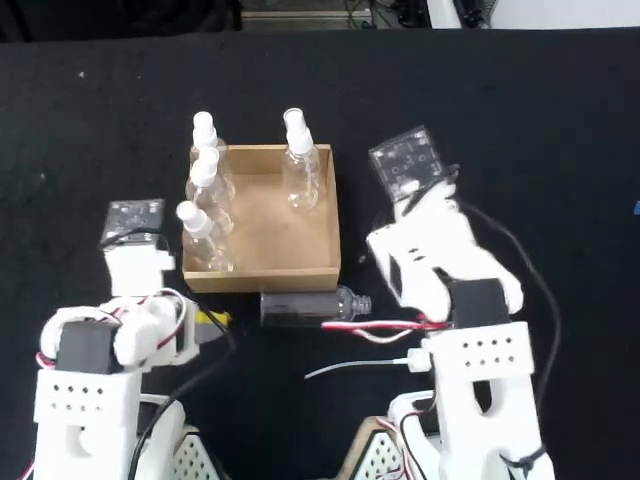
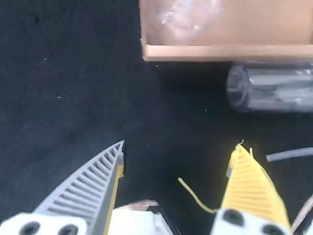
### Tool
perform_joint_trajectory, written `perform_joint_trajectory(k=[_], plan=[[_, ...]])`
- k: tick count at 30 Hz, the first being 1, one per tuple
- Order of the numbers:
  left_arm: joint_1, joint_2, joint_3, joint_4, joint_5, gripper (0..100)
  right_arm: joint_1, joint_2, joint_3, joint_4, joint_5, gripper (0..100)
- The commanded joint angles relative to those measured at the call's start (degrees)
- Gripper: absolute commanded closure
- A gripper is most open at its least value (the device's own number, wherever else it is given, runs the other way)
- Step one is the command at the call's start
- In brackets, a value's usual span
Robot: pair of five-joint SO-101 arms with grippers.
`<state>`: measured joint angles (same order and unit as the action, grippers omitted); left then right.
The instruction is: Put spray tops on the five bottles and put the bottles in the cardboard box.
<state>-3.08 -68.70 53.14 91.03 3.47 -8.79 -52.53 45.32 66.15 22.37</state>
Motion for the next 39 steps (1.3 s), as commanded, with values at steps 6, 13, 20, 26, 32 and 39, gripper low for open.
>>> perform_joint_trajectory(k=[6,13,20,26,32,39], plan=[[-17.36,0.97,2.07,-6.15,-13.45,70,-17.41,0.66,-3.3,15.03,6.51,91.3],[-31.08,0.97,4.18,-15.21,-17.14,70,-26.64,13.58,-3.3,14.68,6.95,91.2],[-33.98,0.44,16.92,-35.52,-10.9,70,-27.96,18.59,-2.95,12.66,7.3,80.5],[-38.64,0.97,17.98,-39.21,-3.87,70,-27.96,21.67,-2.95,8.88,15.12,77.7],[-39.08,0.44,22.64,-44.04,-2.99,70,-27.96,29.49,-3.03,7.03,17.41,77.6],[-38.99,0.44,23.43,-44.84,-2.99,70,-27.6,34.42,-1.54,-0.26,17.41,77.6]])
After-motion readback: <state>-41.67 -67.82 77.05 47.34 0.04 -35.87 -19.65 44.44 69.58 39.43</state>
